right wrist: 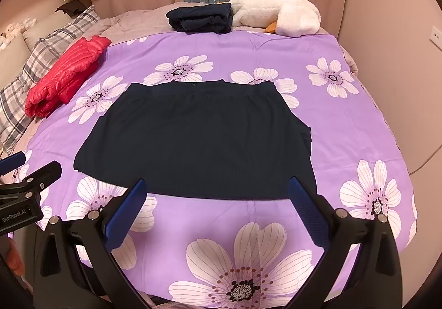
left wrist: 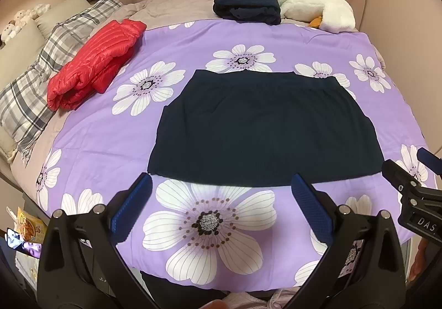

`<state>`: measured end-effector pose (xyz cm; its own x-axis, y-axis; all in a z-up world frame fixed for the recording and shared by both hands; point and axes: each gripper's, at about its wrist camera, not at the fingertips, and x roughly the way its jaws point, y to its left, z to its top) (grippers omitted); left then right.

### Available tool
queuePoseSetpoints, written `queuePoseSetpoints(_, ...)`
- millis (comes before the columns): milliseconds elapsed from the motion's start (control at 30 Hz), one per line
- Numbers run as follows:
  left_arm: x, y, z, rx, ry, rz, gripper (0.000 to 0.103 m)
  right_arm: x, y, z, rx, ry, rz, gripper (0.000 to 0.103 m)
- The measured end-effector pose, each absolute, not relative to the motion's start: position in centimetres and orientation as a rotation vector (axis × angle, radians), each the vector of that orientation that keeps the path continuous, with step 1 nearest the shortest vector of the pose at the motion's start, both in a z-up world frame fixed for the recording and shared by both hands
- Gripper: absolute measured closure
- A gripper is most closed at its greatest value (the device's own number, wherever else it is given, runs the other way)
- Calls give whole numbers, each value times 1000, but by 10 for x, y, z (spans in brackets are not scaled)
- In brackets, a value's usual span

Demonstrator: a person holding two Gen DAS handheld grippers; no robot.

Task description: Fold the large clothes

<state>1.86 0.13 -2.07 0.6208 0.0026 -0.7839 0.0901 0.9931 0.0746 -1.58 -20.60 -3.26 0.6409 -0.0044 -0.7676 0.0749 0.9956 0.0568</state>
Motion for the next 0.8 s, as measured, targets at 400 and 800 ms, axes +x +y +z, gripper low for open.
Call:
queuePoseSetpoints(400,20,2,-24,112,907,-49,2,-17,-212,-38,103,878,-59,1)
queuePoseSetpoints(800,18,-2,-22,122,901,-57,2,-18,-214,-37,102,874,-59,1)
